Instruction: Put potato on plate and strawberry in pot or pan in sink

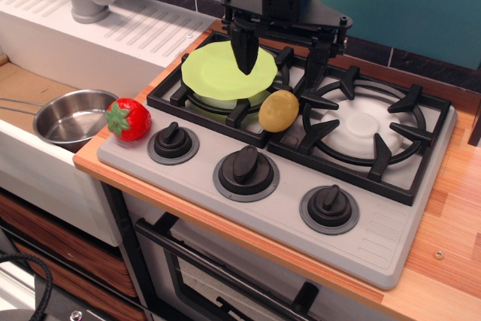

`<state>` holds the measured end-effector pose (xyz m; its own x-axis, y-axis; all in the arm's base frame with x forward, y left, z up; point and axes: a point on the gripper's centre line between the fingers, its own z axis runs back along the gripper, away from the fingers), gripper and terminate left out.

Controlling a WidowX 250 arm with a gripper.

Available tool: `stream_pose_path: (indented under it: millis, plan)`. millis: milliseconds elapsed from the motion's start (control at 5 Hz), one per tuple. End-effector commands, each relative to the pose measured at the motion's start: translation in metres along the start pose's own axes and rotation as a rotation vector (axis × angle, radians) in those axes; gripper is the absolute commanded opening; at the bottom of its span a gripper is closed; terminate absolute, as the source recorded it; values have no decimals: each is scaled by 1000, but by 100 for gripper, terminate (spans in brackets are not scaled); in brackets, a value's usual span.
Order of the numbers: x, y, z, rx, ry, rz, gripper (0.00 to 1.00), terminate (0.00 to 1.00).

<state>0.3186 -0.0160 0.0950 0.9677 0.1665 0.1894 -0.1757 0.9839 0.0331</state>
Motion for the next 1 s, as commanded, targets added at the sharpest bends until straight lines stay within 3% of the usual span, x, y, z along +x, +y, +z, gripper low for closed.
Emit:
stream_pose_path:
  millis: [0,800]
  plan:
    - [0,0,0,0,0,0,100,0]
    - [3,-4,-32,-67,-74,-3,100,0]
